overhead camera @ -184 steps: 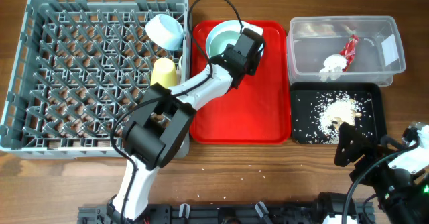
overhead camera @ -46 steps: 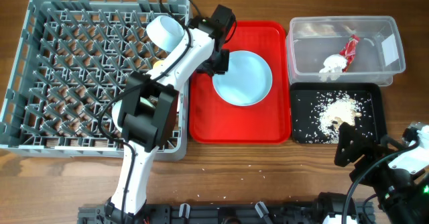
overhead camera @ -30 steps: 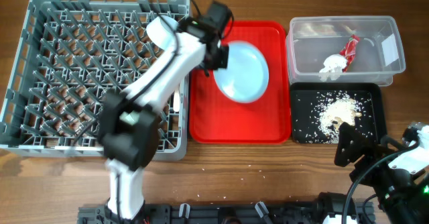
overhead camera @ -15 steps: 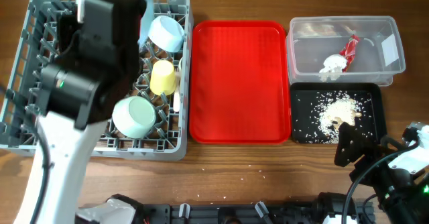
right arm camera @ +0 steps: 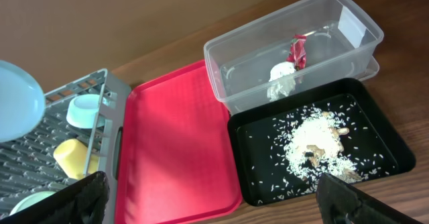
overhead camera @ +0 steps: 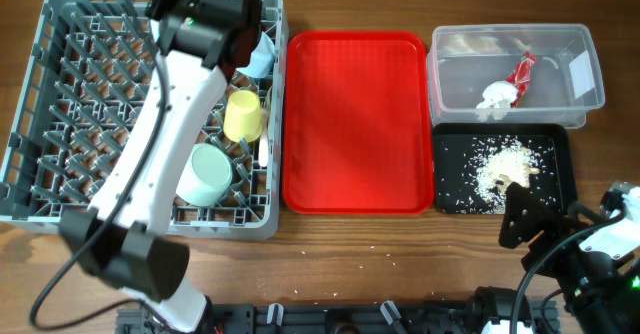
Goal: Sort waste into correct bins and load items into the dishwasher rack
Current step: 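Lift the white plate off the red tray and carry it over the rack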
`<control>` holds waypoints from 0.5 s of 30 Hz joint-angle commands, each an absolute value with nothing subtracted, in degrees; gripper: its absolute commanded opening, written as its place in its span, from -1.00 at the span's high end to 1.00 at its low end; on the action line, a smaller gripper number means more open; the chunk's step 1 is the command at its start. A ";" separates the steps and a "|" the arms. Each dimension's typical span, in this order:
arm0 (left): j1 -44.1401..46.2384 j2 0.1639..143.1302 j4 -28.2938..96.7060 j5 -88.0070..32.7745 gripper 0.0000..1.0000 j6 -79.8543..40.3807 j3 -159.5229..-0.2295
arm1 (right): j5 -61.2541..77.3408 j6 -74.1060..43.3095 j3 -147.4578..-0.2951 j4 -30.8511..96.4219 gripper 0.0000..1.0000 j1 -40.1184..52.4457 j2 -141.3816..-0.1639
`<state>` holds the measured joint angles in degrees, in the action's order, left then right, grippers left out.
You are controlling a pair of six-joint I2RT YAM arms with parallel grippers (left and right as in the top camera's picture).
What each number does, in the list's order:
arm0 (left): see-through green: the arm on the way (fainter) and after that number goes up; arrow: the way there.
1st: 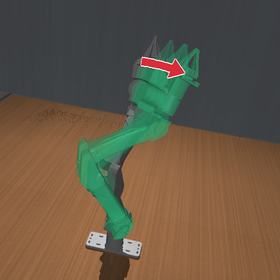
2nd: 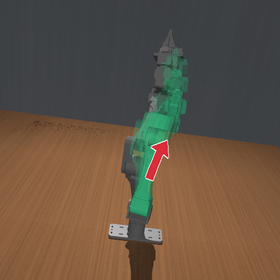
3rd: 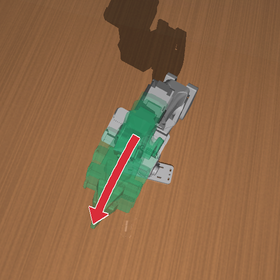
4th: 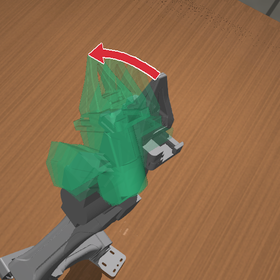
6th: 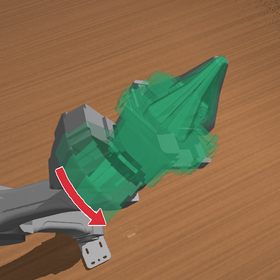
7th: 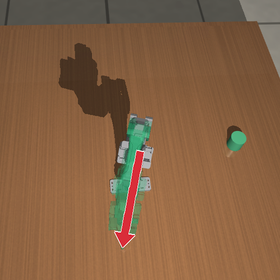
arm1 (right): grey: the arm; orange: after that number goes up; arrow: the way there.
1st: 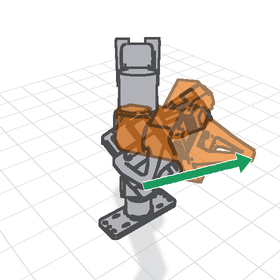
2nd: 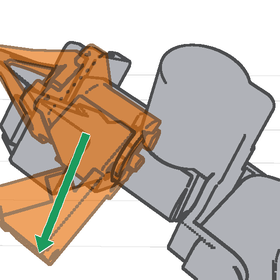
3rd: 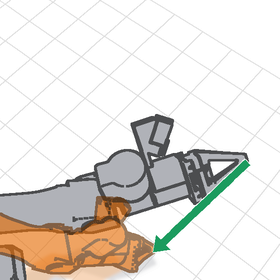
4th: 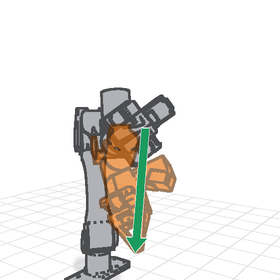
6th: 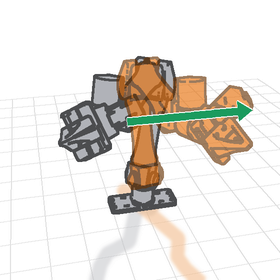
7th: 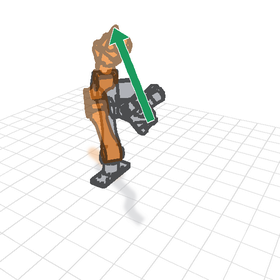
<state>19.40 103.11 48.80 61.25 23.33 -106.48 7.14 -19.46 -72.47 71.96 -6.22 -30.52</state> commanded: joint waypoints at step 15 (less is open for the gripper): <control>15.25 112.86 48.77 57.39 0.92 23.31 -102.72 | 7.60 -19.90 -72.51 71.70 -1.00 -6.35 -30.44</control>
<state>15.46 111.66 49.15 59.27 24.56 -105.08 7.14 -19.46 -72.47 71.96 -6.22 -30.52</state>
